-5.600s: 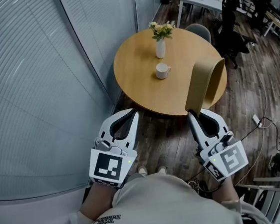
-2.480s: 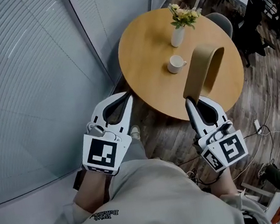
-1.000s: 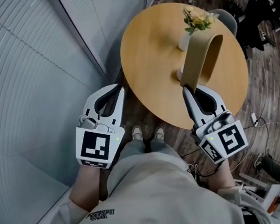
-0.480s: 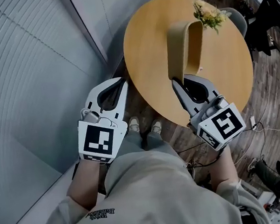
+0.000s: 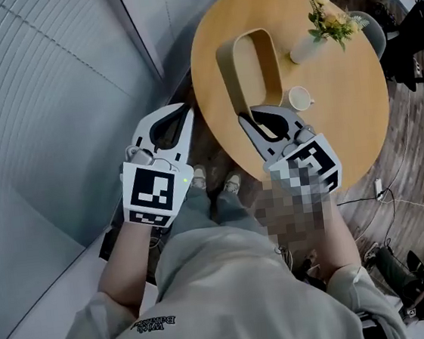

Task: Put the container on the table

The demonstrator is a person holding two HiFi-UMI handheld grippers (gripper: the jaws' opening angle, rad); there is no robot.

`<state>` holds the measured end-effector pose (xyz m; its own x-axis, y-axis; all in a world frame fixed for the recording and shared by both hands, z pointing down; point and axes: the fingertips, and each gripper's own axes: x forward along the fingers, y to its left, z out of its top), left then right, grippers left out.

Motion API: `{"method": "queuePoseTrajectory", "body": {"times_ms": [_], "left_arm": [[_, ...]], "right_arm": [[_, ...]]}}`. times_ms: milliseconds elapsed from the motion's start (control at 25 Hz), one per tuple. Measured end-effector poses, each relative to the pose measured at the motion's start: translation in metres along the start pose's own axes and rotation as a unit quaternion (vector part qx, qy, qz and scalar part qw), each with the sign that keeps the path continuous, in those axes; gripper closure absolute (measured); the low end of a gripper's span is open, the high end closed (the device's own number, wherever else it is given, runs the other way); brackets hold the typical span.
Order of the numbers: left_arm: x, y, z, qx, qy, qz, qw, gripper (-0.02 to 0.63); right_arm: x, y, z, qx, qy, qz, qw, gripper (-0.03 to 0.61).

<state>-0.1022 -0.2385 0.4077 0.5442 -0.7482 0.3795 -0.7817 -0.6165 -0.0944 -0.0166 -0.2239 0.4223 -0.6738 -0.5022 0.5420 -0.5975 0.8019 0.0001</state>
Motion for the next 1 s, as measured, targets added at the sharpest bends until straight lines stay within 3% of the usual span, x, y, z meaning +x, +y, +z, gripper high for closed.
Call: {"method": "queuePoseTrajectory", "body": {"times_ms": [240,440,760,1000], "left_arm": [[0.007,0.000,-0.036,0.002,0.034,0.003,0.9994,0.592],[0.021,-0.003,-0.072,-0.021,0.063,-0.008,0.9978,0.592],[0.036,-0.015,-0.135,-0.056,0.130,-0.027,0.9896,0.592],[0.038,-0.028,-0.154,-0.066,0.154,-0.047,0.9847,0.592]], "right_arm": [[0.047,0.004,-0.047,-0.001,0.052,0.021,0.998,0.540],[0.077,0.005,-0.093,-0.002,0.105,0.035,0.994,0.540],[0.114,0.026,-0.161,0.025,0.181,0.069,0.981,0.540],[0.126,0.041,-0.205,0.023,0.229,0.071,0.971,0.540]]}}
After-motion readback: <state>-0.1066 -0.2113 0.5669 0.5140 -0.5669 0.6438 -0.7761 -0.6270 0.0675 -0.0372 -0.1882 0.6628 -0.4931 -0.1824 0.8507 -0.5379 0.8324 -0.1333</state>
